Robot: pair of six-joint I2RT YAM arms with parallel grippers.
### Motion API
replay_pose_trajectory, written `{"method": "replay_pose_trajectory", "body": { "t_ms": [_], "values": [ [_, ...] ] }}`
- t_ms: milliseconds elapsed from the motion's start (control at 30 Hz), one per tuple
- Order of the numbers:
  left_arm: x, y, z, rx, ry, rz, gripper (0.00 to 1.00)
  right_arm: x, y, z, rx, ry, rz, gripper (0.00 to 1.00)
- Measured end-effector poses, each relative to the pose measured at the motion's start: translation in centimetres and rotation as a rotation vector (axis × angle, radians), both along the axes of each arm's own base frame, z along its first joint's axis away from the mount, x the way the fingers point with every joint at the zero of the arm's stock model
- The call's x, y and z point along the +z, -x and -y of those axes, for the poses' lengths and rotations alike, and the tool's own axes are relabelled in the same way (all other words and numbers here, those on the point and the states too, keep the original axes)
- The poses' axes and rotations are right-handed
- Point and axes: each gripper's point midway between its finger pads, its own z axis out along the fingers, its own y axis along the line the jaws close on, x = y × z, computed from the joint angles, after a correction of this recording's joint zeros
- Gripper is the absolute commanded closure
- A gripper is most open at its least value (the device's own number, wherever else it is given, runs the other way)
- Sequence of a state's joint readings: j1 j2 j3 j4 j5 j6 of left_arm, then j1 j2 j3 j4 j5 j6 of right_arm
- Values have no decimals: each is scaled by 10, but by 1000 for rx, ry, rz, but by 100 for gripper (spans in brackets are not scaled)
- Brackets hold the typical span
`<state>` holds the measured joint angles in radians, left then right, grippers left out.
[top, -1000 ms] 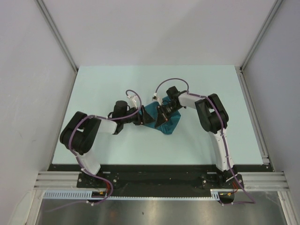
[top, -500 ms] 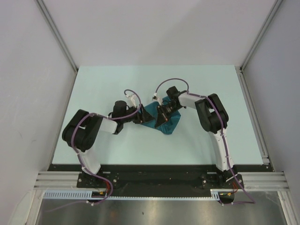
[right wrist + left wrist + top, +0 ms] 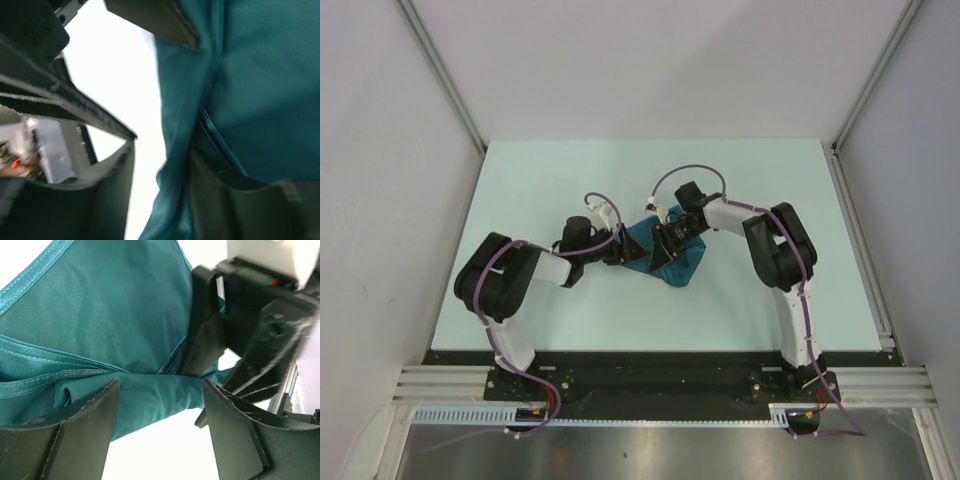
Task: Fold the napkin, place the utensils inside, and roll it up
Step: Roll the napkin with the utensil
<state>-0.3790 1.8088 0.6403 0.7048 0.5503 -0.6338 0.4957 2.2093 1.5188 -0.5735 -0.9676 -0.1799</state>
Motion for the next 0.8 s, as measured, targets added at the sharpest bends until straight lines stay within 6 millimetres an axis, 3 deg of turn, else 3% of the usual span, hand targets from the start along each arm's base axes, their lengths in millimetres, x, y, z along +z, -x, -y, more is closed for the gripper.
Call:
{"method": "replay_pose_trajectory", "body": {
  "t_ms": [267, 500, 600, 800],
  "values": [
    [-1, 0, -2, 3, -2, 7, 26, 28, -21, 40, -163, 129, 212, 44],
    [-2, -1, -6, 9, 3, 3, 26, 47, 12, 77, -281, 184, 392, 43],
    [-2, -1, -6, 7, 6, 2, 26, 47, 27, 78, -278, 204, 465, 41],
    [-2, -1, -6, 5, 12, -3, 26, 57, 46, 52, -194, 217, 651, 41]
  ]
}}
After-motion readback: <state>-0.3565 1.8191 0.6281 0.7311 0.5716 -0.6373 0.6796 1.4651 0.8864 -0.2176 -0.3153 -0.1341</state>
